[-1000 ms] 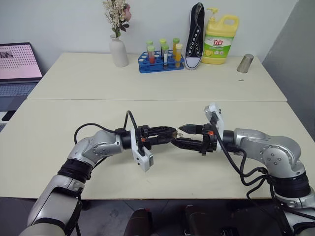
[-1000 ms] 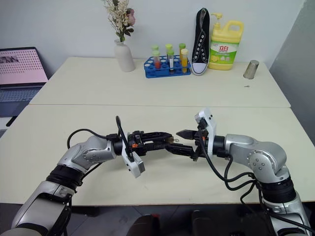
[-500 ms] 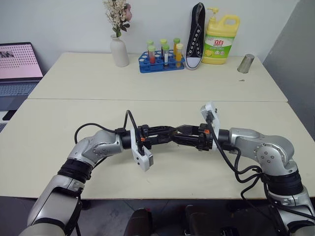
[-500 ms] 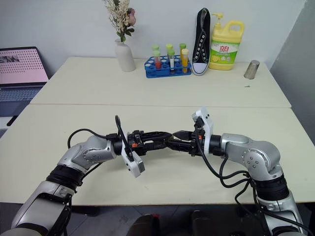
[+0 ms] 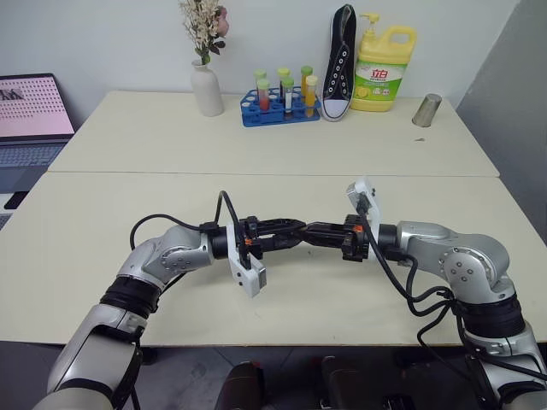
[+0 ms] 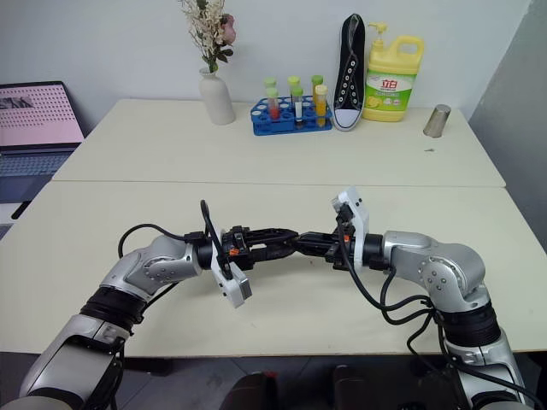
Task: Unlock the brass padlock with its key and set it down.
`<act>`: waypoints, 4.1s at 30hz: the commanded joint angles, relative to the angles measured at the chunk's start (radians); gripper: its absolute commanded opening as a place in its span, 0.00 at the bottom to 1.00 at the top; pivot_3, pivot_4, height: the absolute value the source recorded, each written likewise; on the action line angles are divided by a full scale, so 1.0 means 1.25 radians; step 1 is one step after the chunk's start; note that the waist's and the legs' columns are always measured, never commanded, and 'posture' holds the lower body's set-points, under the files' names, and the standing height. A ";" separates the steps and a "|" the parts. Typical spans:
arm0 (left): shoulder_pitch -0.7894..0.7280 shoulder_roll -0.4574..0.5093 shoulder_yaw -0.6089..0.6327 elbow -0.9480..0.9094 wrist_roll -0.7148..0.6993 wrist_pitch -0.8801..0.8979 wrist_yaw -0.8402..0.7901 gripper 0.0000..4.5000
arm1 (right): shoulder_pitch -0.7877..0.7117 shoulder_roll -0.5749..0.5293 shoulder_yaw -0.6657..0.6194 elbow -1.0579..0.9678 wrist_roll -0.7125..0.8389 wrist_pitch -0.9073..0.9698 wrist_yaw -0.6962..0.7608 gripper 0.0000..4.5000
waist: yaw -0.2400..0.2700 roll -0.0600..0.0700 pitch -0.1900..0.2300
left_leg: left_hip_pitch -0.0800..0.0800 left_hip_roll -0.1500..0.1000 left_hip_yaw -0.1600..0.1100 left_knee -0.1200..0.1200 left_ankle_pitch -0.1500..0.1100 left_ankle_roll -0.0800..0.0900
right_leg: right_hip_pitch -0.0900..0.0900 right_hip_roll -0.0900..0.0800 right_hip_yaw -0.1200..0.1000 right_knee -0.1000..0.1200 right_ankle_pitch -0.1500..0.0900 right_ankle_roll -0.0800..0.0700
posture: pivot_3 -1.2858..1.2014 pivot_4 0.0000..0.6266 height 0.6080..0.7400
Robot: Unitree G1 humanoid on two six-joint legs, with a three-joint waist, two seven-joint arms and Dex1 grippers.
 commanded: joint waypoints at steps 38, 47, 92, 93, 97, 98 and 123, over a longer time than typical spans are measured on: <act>0.080 -0.026 0.091 -0.357 -0.848 1.140 -0.503 0.00 | 0.016 -0.049 -0.044 -0.093 -0.005 -0.046 0.103 0.04 | -0.001 0.000 0.000 | 0.000 0.000 -0.001 0.000 0.000 0.000 | 0.000 0.004 0.000 0.000 -0.002 0.003 | 0.52 0.24 1.00; 0.096 -0.030 0.123 -0.422 -0.882 1.273 -0.540 0.00 | 0.015 -0.050 -0.049 -0.086 -0.010 -0.051 0.097 0.04 | -0.001 0.000 0.000 | 0.000 0.000 -0.001 0.000 0.000 0.000 | 0.000 0.004 0.001 0.000 -0.002 0.004 | 0.52 0.24 1.00; 0.077 -0.004 0.252 -0.482 -0.898 1.397 -0.517 0.00 | 0.031 -0.062 -0.033 -0.066 -0.061 -0.067 0.119 0.04 | -0.001 0.000 0.000 | 0.000 0.000 -0.001 0.000 0.000 0.000 | 0.000 0.004 0.001 0.000 -0.002 0.004 | 0.52 0.24 1.00; 0.084 0.018 0.244 -0.478 -0.845 1.332 -0.532 0.00 | 0.032 -0.060 -0.040 -0.060 -0.053 -0.055 0.113 0.04 | -0.001 0.000 0.000 | 0.000 0.000 -0.001 0.000 0.000 0.000 | 0.000 0.004 0.001 -0.001 -0.002 0.004 | 0.52 0.24 1.00; 0.130 0.080 0.210 -0.459 -0.687 1.104 -0.588 0.00 | 0.030 -0.054 -0.053 -0.038 -0.029 -0.006 0.092 0.04 | -0.001 0.000 0.001 | 0.000 0.000 0.000 -0.001 0.000 0.000 | 0.000 0.004 0.002 -0.001 -0.003 0.003 | 0.52 0.24 1.00; 0.138 0.085 0.204 -0.449 -0.661 1.061 -0.592 0.00 | 0.028 -0.052 -0.054 -0.034 -0.026 0.003 0.087 0.04 | -0.001 0.000 0.001 | 0.000 0.000 0.000 -0.001 0.000 0.000 | 0.000 0.004 0.002 -0.001 -0.003 0.003 | 0.52 0.24 1.00; 0.249 0.066 0.154 -0.377 -0.593 0.827 -0.677 1.00 | -0.031 0.049 0.010 0.246 -0.113 0.190 -0.005 0.04 | -0.002 0.000 0.001 | 0.000 0.000 0.000 -0.001 0.000 0.000 | -0.001 0.002 0.002 -0.001 -0.003 0.003 | 0.52 0.24 1.00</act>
